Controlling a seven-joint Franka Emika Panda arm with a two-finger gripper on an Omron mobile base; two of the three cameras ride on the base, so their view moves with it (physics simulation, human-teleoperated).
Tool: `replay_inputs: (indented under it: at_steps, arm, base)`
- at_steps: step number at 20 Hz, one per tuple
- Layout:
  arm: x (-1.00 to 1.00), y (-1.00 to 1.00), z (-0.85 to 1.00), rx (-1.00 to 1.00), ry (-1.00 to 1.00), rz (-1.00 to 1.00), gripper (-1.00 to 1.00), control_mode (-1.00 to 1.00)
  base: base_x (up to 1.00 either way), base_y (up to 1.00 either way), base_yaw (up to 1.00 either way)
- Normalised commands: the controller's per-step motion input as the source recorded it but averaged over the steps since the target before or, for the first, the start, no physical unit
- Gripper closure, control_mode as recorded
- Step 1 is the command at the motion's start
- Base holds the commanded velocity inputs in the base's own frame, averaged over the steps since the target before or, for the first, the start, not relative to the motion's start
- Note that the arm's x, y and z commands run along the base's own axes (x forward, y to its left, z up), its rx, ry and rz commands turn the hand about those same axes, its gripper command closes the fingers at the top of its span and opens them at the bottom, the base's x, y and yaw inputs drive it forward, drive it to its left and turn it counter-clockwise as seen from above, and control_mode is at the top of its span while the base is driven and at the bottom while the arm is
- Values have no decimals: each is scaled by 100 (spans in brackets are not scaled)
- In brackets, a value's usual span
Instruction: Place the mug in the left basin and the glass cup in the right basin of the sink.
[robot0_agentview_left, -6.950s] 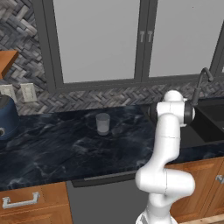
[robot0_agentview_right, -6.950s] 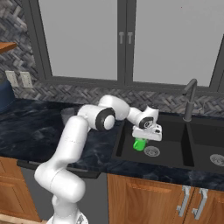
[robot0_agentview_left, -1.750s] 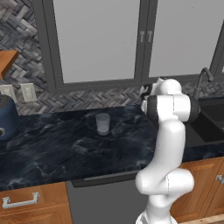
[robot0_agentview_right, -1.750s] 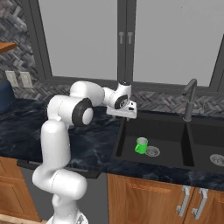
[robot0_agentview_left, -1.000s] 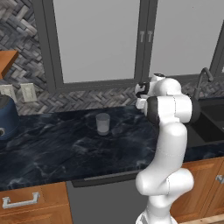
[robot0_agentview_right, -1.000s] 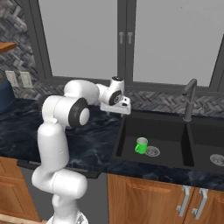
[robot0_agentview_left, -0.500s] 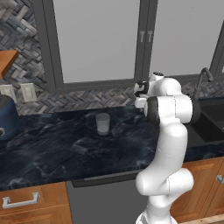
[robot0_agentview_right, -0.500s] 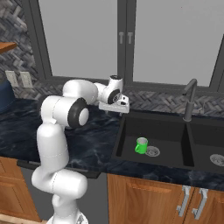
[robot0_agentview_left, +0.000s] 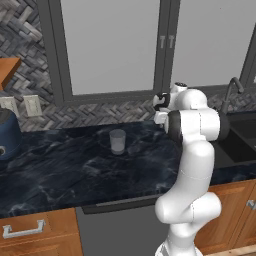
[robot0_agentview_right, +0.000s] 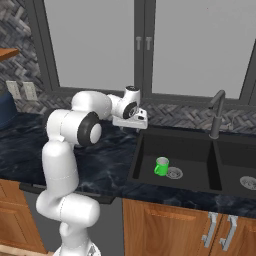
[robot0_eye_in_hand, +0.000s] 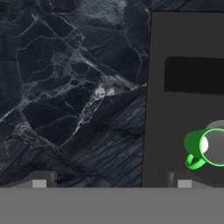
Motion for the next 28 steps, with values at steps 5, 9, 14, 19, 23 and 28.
replay_inputs:
  at_steps: [5, 9, 14, 19, 23, 28]
  arm:
    - [0, 0, 0, 0, 0, 4, -100, -100]
    - [0, 1, 0, 0, 0, 3, -100, -100]
    - [0, 9, 0, 0, 0, 2, -100, -100]
    - [0, 18, 0, 0, 0, 1, -100, -100]
    - [0, 34, 0, 0, 0, 0, -100, -100]
    - [0, 40, 0, 0, 0, 0, -100, -100]
  base:
    - [0, 0, 0]
    - [0, 0, 0]
    - [0, 0, 0]
    - [0, 0, 0]
    - [0, 0, 0]
    - [0, 0, 0]
